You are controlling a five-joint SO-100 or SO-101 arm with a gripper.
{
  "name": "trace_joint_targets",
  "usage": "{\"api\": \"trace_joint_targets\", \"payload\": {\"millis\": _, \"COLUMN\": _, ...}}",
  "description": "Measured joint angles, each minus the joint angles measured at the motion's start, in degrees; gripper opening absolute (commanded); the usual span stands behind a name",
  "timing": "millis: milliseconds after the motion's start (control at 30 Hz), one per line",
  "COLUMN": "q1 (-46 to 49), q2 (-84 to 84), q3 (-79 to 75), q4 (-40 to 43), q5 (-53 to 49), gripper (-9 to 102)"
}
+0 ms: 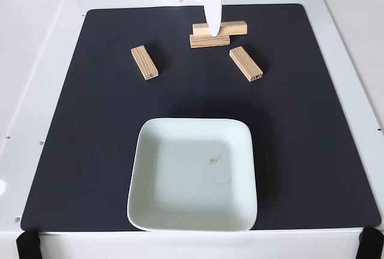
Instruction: Pick up the wooden block and place them on the plate.
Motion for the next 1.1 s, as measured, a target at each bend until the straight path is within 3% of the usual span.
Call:
{"api": "trace_joint_targets", "payload": {"millis": 300, "q1": 4.48, "q2": -9.40, "q3": -11.95, "q4": -14.77, "q5": -4.13, "gripper": 0}}
{"api": "trace_joint_targets", "payload": {"millis": 833, "q1": 5.89, "q2": -56.87, "q3": -61.08, "q4": -16.26, "q5": -4.39, "gripper": 0}}
{"api": "trace_joint_targets", "payload": {"millis": 1100, "q1": 5.89, "q2": -68.64, "q3": -72.95, "q4": -16.26, "q5": -4.48, "gripper": 0}}
